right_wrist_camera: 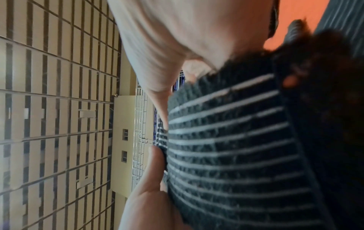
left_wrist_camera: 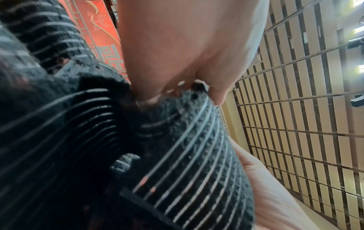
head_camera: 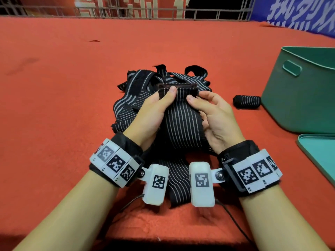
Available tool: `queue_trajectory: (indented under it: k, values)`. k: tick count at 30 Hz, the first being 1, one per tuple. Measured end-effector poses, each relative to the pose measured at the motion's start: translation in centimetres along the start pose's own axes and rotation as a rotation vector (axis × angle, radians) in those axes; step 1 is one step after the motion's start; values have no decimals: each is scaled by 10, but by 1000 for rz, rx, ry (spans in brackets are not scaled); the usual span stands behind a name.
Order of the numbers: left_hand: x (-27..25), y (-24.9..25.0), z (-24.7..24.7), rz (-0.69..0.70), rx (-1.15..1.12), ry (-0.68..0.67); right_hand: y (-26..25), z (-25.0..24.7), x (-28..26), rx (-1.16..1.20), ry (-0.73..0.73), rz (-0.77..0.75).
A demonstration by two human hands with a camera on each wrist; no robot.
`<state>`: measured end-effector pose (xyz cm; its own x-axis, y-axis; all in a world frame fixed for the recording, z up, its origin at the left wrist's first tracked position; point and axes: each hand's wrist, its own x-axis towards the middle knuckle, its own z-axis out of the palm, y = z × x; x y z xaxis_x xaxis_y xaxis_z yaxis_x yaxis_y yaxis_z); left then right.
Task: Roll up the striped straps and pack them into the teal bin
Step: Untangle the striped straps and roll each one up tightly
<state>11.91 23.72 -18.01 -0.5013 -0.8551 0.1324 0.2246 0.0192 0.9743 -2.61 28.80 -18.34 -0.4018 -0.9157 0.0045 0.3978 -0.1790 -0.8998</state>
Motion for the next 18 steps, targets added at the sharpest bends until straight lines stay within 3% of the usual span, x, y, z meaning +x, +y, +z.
queue_trajectory:
  k: [5,8,14,18]
  values:
    - [-6,3,8,29,-68,75,-3,-2,-3,-151,-137,13]
    - [-8,6,10,55,-76,75,0,-4,-5,-161,-113,-55]
    - [-7,16,-5,81,153,45,-8,-3,-7,-92,-74,-107]
    - [-6,11,-10,81,124,78,-6,2,-9,-239,-133,-130]
